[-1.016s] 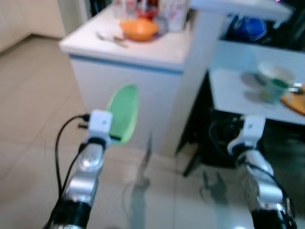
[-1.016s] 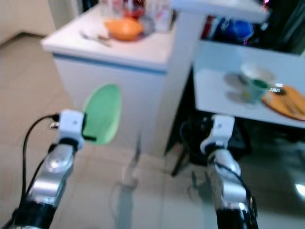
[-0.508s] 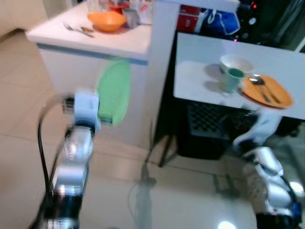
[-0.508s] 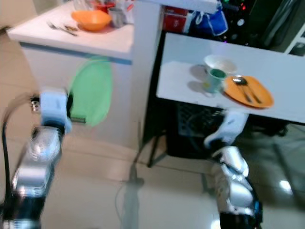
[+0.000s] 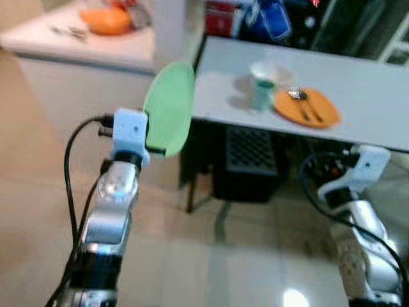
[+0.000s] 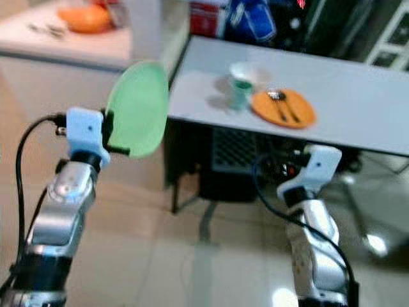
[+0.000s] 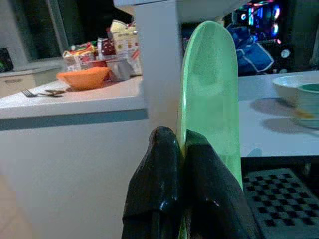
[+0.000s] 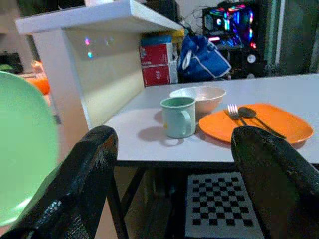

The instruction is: Setting the table

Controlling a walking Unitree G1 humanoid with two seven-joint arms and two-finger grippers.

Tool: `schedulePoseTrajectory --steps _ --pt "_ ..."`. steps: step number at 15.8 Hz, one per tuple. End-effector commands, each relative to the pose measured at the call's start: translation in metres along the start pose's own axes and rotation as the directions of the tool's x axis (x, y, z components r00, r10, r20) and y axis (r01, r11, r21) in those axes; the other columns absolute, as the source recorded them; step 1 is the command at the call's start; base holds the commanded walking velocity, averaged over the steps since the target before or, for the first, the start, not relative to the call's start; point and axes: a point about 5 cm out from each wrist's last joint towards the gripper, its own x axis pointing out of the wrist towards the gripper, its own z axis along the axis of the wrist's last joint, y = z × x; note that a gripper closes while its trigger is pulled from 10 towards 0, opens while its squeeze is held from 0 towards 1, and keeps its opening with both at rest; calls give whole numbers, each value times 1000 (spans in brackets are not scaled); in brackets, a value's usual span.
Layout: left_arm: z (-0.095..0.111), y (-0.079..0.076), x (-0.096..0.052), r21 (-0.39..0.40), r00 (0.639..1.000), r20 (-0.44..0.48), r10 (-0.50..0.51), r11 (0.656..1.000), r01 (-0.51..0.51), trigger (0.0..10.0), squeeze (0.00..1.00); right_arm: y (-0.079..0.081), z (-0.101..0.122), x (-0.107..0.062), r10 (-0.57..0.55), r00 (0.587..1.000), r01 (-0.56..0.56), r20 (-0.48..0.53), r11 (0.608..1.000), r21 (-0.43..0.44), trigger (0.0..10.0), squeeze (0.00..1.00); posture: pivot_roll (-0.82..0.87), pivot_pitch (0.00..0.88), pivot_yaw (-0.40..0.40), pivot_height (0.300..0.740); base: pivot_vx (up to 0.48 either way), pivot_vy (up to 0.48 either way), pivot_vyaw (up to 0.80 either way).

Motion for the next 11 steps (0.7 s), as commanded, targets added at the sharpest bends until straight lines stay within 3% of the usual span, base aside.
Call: schedulePoseTrajectory --steps 1,8,11 --pt "19 5 4 -5 997 77 18 1000 -17 10000 0 -1 3 0 0 1000 0 4 1000 -5 10000 0 -28 0 -37 740 0 -465 0" --pt "16 -3 4 11 998 58 -6 1000 5 10000 0 -2 3 3 -26 999 25 -19 1000 -6 10000 0 -28 0 -37 740 0 -465 0" --pt "0 -8 -1 96 999 17 -41 995 39 10000 0 -6 -2 7 -78 996 79 -46 997 12 10000 0 -35 0 -34 740 0 -465 0"
